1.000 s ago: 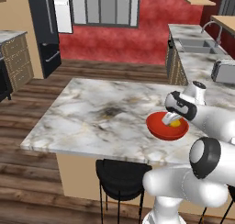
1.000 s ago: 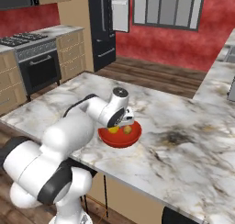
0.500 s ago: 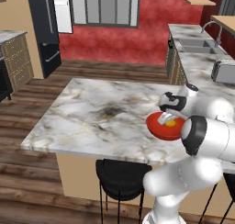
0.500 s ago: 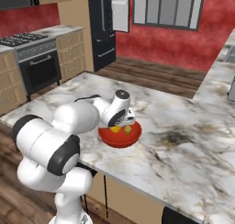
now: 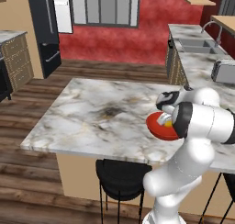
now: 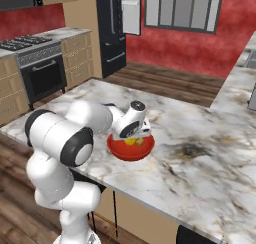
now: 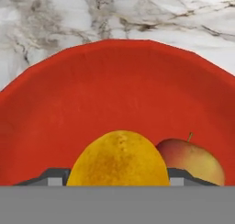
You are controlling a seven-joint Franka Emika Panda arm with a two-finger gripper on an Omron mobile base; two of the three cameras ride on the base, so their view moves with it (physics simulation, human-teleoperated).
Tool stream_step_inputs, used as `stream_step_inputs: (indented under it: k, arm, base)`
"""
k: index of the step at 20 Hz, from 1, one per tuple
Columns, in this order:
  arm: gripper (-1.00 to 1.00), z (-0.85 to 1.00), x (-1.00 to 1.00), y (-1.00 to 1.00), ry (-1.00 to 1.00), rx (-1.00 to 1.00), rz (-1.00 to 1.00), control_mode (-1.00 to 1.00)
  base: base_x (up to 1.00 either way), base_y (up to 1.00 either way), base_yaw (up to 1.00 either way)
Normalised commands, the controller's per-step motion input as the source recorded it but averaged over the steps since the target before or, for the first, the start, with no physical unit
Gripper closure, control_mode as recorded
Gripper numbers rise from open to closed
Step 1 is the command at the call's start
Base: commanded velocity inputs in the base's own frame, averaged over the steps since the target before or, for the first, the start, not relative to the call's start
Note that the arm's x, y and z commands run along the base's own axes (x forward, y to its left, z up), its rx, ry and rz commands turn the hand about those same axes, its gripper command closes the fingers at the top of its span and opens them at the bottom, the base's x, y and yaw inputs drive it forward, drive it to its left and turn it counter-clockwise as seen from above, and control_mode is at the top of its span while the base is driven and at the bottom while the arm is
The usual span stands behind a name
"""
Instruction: Retrieve the apple and mango from the fridge and place them into the bowl on the dining table.
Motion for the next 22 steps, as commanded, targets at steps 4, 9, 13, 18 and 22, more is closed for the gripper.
stream_step_inputs:
  k: [4, 9, 13, 18, 22]
  arm:
    - [1.00, -0.23, 0.24, -0.05, 0.00, 0.00, 0.00, -1.00]
    - [-1.00, -0.13, 0.13, 0.00, 0.01, 0.00, 0.00, -1.00]
    - [-1.00, 0.00, -0.47, -0.14, -0.02, 0.00, 0.00, -1.00]
    - [-1.00, 0.05, -0.92, -0.15, -0.12, 0.00, -0.01, -1.00]
    - [-1.00, 0.67, -0.85, 0.00, -0.20, 0.00, 0.00, -1.00]
  base:
    - [0.00, 0.00, 0.00]
    - [0.00, 0.00, 0.00]
    - [0.00, 0.00, 0.00]
    - [0.00, 0.00, 0.00]
    - [0.00, 0.00, 0.00]
